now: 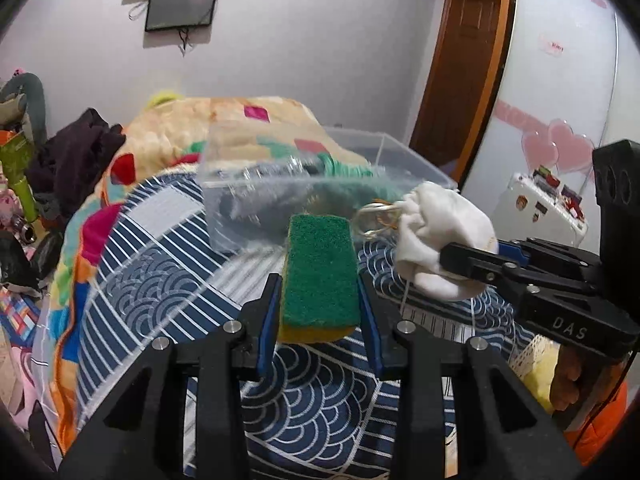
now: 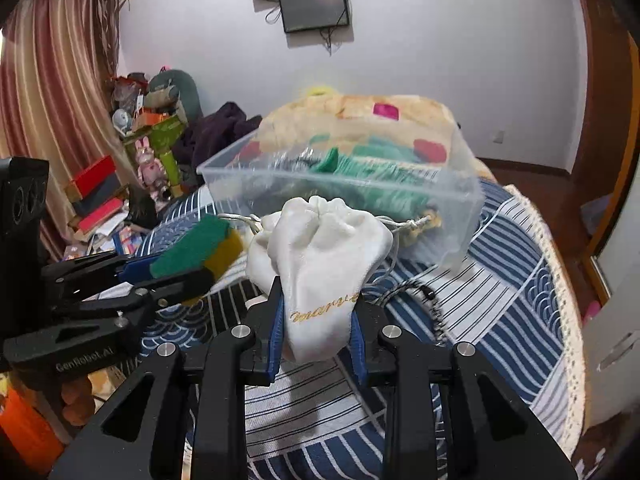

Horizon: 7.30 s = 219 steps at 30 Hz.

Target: Organize soft objects

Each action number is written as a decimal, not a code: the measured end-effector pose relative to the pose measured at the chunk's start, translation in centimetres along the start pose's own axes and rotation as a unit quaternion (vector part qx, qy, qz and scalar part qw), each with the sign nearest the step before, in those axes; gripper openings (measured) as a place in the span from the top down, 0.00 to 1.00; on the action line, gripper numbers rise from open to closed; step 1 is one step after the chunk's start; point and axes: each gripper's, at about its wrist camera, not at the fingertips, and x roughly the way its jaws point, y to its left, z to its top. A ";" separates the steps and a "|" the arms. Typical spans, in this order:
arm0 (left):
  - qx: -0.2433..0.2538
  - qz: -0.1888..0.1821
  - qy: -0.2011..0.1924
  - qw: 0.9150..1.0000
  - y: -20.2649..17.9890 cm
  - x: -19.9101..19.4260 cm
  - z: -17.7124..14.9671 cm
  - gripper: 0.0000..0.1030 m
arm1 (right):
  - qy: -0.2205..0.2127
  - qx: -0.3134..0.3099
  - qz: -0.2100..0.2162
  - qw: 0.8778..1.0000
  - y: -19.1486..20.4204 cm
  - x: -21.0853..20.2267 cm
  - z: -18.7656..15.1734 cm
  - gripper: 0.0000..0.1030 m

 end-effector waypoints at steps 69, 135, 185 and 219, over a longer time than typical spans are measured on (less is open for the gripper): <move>-0.007 0.039 -0.049 0.998 1.2 2.5 7.9 0.34 | -0.052 0.017 -0.050 0.997 -2.0 -0.4 6.2 0.38; 0.008 0.045 -0.019 0.999 -0.2 7.1 8.5 0.61 | -0.050 0.023 -0.081 0.995 -3.9 2.2 6.7 0.89; 0.027 0.038 -0.193 0.980 -2.5 -8.2 10.2 0.22 | -0.214 -0.012 -0.072 0.974 0.0 -8.8 8.5 0.25; 0.032 0.058 -0.202 0.977 -2.9 -9.0 8.9 0.01 | -0.228 -0.013 -0.077 0.970 1.4 -9.7 7.3 0.00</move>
